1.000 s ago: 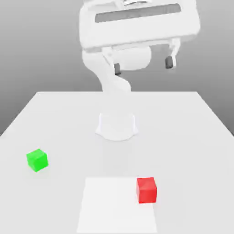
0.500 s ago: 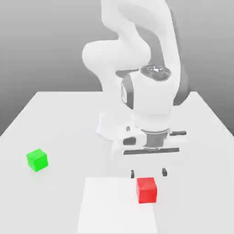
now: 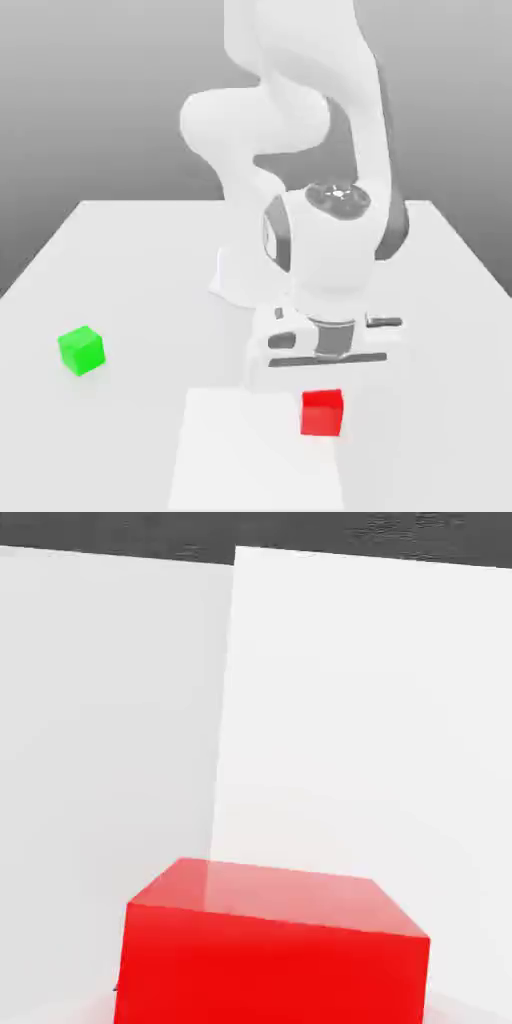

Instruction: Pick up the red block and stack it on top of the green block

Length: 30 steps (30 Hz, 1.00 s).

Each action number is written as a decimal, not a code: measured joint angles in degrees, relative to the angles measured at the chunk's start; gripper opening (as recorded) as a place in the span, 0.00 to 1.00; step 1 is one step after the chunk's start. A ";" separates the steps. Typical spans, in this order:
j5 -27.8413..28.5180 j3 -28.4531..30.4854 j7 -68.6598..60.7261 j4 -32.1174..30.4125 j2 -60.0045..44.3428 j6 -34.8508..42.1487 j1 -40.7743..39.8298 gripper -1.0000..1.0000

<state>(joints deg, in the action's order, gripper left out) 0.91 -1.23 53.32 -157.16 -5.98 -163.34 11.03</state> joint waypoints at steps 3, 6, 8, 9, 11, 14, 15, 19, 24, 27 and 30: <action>-0.27 1.11 0.80 -0.86 4.82 3.95 -2.34 0.00; 1.00 5.29 4.65 -1.65 8.05 6.01 -9.16 0.00; 2.03 7.68 7.55 -2.21 9.90 7.08 -14.14 0.00; 2.56 8.85 9.02 -2.51 10.76 7.57 -16.09 0.00; 3.58 11.23 11.95 -3.14 12.37 8.40 -20.08 0.00; 5.42 15.54 16.59 -4.14 14.48 9.47 -26.57 0.00; 6.01 16.93 18.12 -4.49 15.10 9.75 -28.86 0.00; 8.21 22.39 24.14 -6.01 17.06 10.47 -38.09 0.00; 4.73 25.17 23.27 -5.98 15.48 9.68 -39.16 0.00; 1.40 25.70 20.98 -5.62 13.50 8.40 -37.84 0.00; -1.73 26.05 18.76 -5.38 11.30 6.64 -36.70 0.00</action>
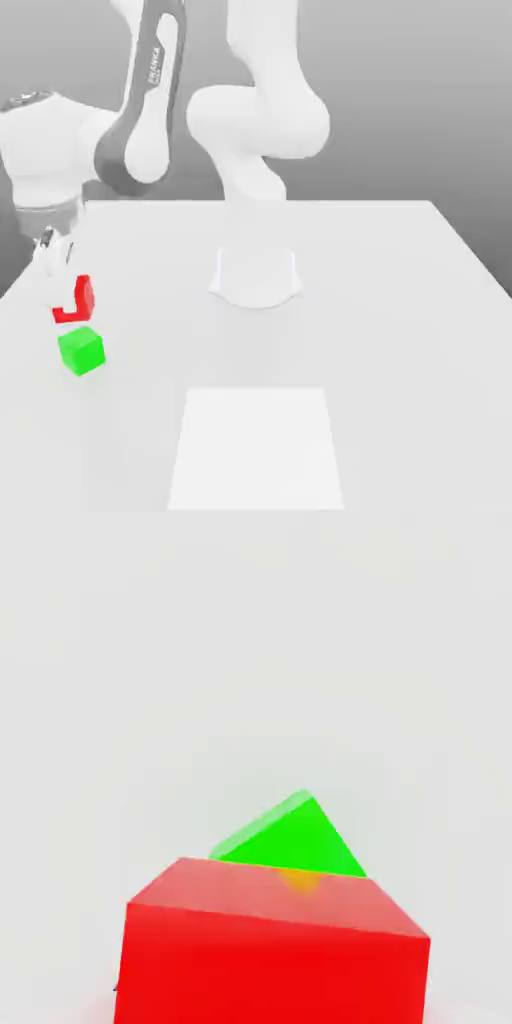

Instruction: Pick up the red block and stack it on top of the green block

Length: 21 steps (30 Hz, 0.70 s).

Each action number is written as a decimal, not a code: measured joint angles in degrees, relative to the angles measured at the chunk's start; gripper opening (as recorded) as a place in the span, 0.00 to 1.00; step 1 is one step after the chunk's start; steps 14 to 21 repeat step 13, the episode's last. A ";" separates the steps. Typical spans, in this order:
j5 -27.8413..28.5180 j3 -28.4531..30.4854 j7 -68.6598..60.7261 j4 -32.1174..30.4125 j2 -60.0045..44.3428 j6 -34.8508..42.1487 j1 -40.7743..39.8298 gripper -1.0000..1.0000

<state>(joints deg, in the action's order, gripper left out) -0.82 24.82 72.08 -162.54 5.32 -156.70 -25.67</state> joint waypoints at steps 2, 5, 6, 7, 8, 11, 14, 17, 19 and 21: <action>-2.03 0.15 -1.43 0.09 -1.55 -1.37 0.69 0.00; -4.77 0.22 -3.36 0.10 -3.99 -3.74 1.43 0.00; -5.58 0.32 -3.93 0.07 -4.82 -4.60 1.70 0.00; -6.33 -0.03 -4.46 0.02 -5.67 -5.50 1.51 0.00; -6.98 -0.23 -4.91 -0.05 -6.52 -6.43 1.43 0.00; -8.24 -0.62 -5.76 -0.38 -9.09 -9.41 1.09 0.00; -8.38 -0.68 -5.84 -0.48 -9.68 -10.13 1.02 1.00; -8.38 -0.68 -5.84 -0.48 -9.68 -10.13 1.02 1.00; -8.38 -0.68 -5.84 -0.48 -9.68 -10.13 1.02 1.00; -8.38 -0.68 -5.84 -0.48 -9.68 -10.13 1.02 1.00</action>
